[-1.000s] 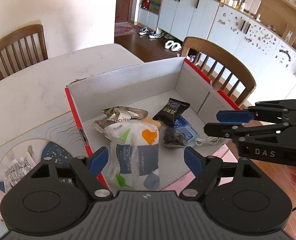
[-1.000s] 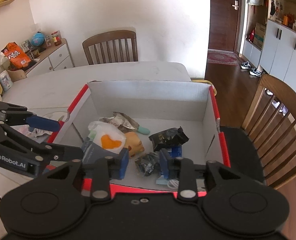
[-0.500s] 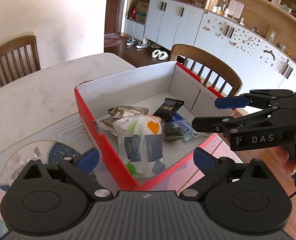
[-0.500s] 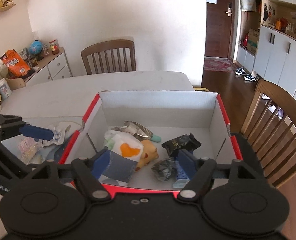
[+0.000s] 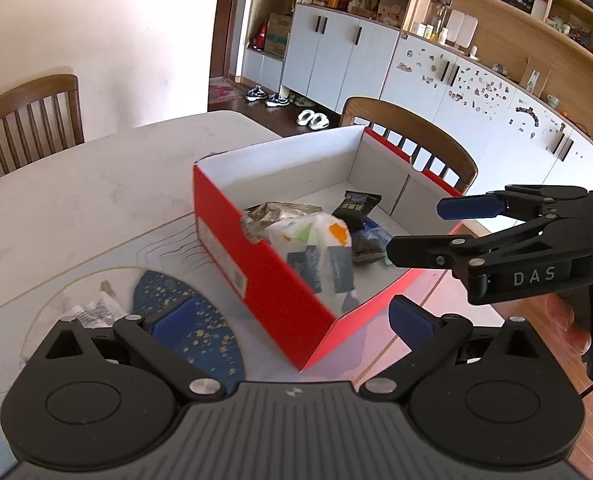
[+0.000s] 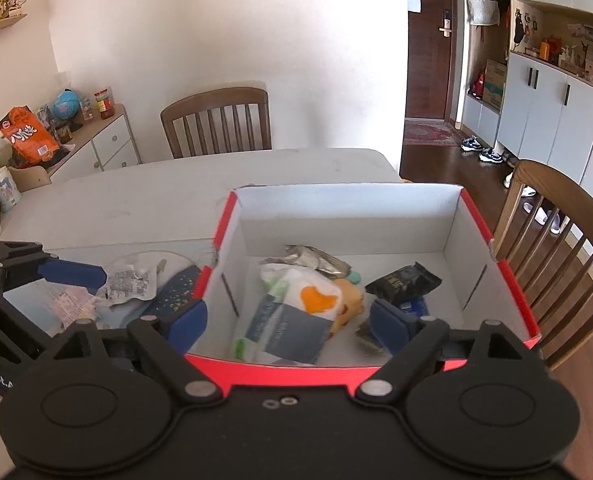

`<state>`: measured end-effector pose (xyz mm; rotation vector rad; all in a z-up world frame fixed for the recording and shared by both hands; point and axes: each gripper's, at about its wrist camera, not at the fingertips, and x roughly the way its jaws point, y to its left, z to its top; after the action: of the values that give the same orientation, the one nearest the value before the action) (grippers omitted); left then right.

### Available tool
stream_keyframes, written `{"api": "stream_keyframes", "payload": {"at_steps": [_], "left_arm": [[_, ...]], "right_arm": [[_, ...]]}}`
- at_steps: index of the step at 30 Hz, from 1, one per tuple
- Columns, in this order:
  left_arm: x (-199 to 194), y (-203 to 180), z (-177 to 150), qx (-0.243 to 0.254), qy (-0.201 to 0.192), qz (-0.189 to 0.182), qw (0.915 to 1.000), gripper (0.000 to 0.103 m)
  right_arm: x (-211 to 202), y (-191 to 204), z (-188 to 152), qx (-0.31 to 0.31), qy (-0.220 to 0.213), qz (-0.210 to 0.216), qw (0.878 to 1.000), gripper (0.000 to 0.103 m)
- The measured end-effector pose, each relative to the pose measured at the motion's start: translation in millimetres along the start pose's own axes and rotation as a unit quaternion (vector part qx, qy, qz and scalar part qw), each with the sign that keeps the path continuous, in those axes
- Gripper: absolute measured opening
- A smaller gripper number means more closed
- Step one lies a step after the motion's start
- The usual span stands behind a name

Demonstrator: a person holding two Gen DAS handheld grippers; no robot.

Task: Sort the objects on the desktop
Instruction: 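Lift both open tools out of the box and move back over the table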

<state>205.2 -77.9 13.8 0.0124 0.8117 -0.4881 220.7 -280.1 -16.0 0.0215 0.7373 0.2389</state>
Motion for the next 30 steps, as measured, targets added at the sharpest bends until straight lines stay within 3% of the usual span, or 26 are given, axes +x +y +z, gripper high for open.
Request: {"api": "stream_keyframes", "payload": {"at_steps": [16, 30], "left_arm": [[-27, 68, -35, -0.016, -0.006, 0.029, 0.9994, 0.103], [-35, 135, -68, -0.040, -0.005, 0.071, 0.9966, 0.103]], "right_arm": [[11, 70, -1, -0.009, -0.001, 0.013, 1.000, 0.089], [32, 129, 3, -0.059, 0.000, 0.044, 0.997, 0.089]]}}
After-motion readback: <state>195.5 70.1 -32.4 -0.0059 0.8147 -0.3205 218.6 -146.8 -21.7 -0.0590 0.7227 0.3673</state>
